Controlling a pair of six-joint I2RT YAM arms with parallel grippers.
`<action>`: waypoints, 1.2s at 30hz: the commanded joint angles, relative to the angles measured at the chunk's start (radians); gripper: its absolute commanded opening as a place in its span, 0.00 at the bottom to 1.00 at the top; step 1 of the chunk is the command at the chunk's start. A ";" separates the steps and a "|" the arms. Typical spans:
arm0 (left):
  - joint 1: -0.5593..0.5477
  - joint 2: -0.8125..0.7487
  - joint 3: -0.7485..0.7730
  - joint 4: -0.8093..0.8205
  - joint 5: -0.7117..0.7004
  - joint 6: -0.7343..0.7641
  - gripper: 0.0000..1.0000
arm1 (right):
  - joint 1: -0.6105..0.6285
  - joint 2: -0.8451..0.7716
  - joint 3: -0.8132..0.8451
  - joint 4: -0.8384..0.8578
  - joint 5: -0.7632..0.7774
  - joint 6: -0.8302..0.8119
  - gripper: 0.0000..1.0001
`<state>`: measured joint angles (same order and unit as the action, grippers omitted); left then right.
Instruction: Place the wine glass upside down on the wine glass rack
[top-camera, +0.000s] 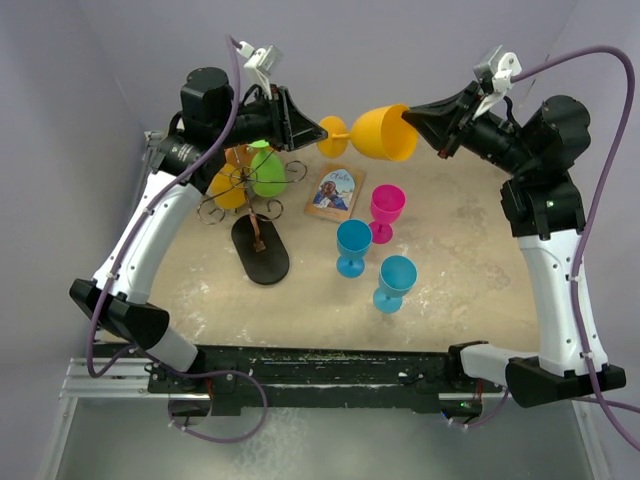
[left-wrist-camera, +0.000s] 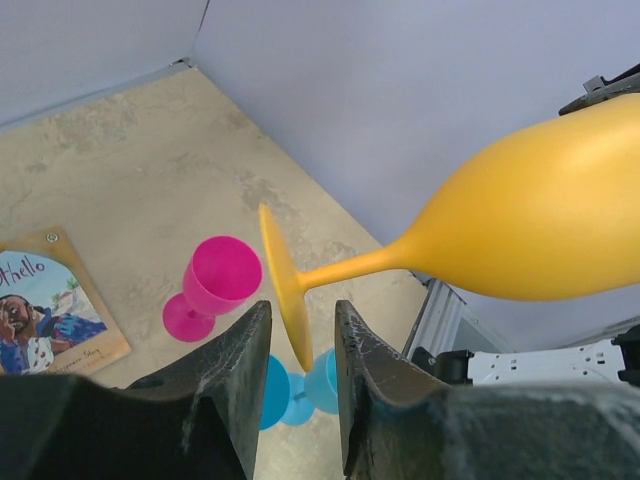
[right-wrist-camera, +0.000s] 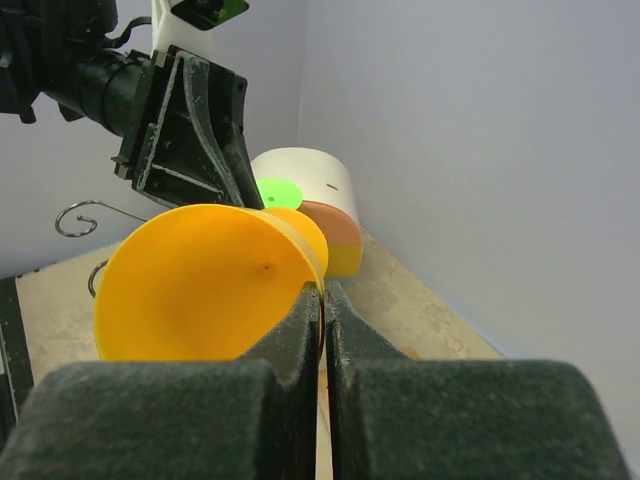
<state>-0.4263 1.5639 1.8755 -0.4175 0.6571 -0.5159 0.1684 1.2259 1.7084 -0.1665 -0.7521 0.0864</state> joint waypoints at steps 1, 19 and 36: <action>-0.004 0.005 -0.004 0.063 0.037 -0.030 0.34 | 0.004 -0.029 0.003 0.053 0.002 -0.016 0.00; -0.003 -0.020 -0.054 0.086 0.051 -0.059 0.00 | 0.004 -0.021 -0.002 0.065 -0.020 0.011 0.00; 0.160 -0.209 -0.044 0.049 0.027 0.024 0.00 | -0.022 -0.135 -0.013 -0.106 -0.046 -0.154 0.76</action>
<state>-0.3088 1.4185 1.7969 -0.3786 0.6891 -0.5632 0.1650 1.1343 1.6760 -0.2451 -0.7776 -0.0216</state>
